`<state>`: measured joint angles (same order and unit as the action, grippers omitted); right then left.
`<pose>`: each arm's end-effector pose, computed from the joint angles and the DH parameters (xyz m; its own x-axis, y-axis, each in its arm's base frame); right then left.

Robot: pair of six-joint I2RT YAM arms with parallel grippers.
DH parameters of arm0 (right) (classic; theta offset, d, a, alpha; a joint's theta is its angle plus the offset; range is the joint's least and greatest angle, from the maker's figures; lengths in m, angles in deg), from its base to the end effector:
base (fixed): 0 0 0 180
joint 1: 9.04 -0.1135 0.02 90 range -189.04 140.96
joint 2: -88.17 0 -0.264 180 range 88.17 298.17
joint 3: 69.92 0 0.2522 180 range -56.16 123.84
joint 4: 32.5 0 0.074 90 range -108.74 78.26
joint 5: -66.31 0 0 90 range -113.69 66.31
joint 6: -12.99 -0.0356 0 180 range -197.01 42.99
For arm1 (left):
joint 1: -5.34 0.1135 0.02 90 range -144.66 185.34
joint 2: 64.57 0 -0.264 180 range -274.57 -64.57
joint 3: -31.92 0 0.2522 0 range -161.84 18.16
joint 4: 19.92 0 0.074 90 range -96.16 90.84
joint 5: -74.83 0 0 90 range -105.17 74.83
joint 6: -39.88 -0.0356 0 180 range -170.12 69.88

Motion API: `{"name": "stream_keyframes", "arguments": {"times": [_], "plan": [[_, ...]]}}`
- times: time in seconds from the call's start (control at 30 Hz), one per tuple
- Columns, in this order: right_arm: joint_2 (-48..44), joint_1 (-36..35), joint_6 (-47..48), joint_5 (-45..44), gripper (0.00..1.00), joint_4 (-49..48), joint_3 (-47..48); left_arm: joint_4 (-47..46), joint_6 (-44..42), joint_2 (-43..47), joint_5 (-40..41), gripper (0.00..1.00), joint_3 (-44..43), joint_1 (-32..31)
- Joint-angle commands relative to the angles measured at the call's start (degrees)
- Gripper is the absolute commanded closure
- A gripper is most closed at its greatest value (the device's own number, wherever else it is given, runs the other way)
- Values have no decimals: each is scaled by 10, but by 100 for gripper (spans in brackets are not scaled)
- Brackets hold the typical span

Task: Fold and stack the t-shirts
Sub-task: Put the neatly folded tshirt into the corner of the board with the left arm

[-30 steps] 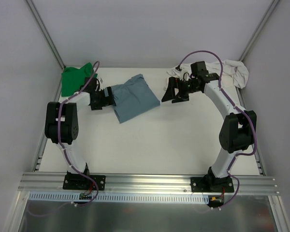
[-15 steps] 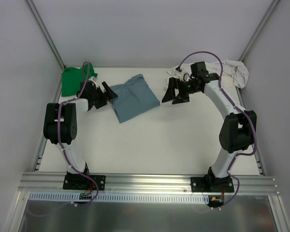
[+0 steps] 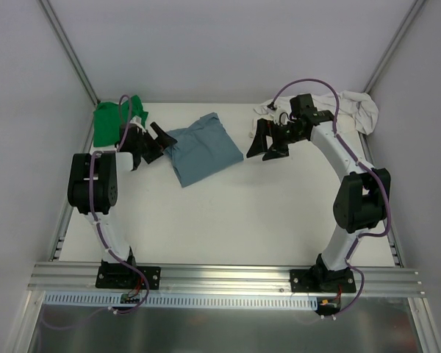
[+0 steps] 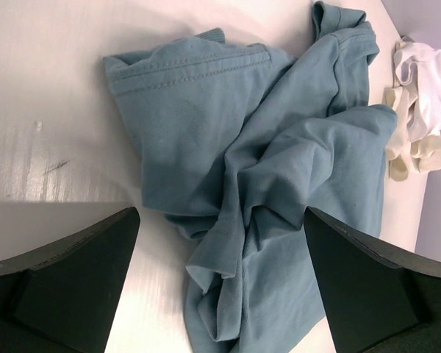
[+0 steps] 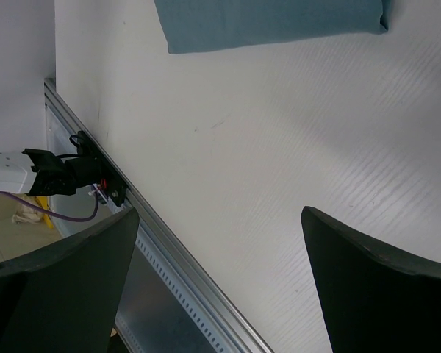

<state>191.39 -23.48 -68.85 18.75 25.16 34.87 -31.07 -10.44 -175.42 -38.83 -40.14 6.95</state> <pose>0.3702 0.1201 0.2942 -0.7177 -0.2930 -0.6317 -0.6571 0.5851 0.4752 0.4052 -0.0029 0.1528 -0.5674 -0.6010 -0.5629 -0.0424 0.7040 -0.7089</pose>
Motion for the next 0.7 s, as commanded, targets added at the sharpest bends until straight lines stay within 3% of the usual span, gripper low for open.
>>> {"name": "stream_keyframes", "arguments": {"times": [0.0,0.67], "plan": [[-28,3,4,1,0,12,32,8,4,-26,-11,1,-15,4],[-1,0,1,-10,1,37,85,101,-19,-118,-76,1,-164,1]]}}
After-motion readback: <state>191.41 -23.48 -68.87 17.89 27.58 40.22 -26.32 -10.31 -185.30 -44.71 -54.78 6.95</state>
